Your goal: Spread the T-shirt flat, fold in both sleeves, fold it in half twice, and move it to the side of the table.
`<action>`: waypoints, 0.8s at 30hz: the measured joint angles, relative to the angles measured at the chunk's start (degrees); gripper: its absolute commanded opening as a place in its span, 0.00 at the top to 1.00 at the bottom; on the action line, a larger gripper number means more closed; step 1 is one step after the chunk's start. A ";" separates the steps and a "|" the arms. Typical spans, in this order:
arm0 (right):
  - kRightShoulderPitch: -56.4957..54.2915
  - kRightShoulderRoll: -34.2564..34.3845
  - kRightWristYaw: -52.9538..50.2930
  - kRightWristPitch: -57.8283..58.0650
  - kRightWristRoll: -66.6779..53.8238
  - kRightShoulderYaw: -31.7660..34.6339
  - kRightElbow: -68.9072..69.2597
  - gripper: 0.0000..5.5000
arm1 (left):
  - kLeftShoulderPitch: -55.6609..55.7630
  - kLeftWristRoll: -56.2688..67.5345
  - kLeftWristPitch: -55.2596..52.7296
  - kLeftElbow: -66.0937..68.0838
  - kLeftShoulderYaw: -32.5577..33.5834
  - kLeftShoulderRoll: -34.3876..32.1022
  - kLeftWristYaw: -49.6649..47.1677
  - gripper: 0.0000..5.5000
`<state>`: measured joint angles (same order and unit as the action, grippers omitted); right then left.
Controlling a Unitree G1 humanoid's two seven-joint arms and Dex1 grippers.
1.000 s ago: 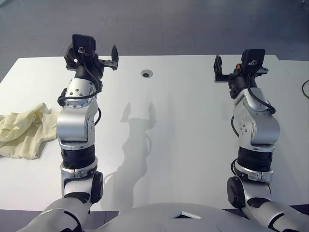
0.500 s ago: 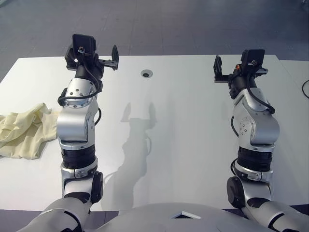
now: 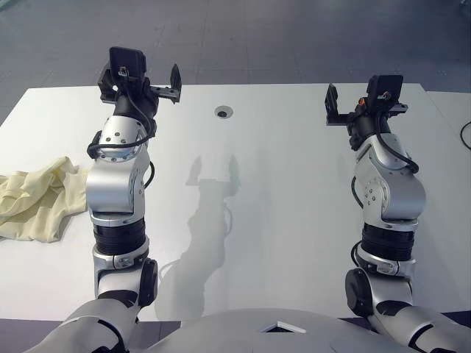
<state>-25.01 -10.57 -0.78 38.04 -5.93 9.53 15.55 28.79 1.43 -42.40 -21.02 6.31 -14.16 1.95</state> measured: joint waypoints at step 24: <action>0.89 0.84 -0.75 0.30 0.01 0.43 1.41 0.02 | -3.62 -8.72 16.20 24.88 15.19 -16.48 -9.79 0.02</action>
<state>-24.12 -9.73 -1.53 38.34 -5.92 9.96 16.96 25.17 -7.29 -26.20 3.86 21.50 -30.63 -7.84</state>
